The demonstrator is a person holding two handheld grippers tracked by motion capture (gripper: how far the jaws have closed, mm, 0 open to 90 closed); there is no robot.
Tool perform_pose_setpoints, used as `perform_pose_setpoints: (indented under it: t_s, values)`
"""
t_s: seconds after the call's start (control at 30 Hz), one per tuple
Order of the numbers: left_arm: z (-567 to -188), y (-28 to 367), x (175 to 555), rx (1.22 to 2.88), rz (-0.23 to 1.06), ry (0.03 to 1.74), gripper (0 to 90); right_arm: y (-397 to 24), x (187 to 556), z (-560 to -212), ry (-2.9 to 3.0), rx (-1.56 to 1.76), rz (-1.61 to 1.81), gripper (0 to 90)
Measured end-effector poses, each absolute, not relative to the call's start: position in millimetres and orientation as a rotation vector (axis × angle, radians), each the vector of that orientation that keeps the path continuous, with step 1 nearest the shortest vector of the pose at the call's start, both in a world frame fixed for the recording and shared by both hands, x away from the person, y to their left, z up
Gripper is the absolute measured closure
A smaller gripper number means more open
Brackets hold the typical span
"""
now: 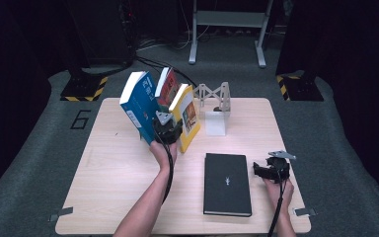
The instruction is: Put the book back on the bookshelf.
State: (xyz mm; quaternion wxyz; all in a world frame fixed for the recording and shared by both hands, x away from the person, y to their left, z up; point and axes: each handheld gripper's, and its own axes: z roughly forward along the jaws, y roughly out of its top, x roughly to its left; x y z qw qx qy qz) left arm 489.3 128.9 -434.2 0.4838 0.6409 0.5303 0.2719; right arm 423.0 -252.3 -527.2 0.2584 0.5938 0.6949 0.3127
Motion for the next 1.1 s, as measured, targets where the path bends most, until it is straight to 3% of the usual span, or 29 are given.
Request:
perform_pose_setpoints:
  t_s: [0.43, 0.57, 0.83, 1.1]
  values:
    - [-440.2, 121.7, 491.5, 1.410, 0.694, 1.393, 75.9, -252.2, 422.9, -527.2, 1.884, 1.608, 0.848, 16.6]
    - [-438.7, 125.3, 493.1, 1.446, 0.654, 1.383, 74.8, -252.2, 422.8, -527.3, 1.884, 1.608, 0.849, 16.6]
    - [-445.0, 139.8, 488.9, 1.545, 0.589, 1.373, 57.6, -251.9, 422.9, -527.1, 1.890, 1.606, 0.850, 16.4]
    - [-450.2, 147.9, 485.3, 1.576, 0.558, 1.347, 53.1, -251.7, 423.2, -527.2, 1.900, 1.597, 0.853, 15.9]
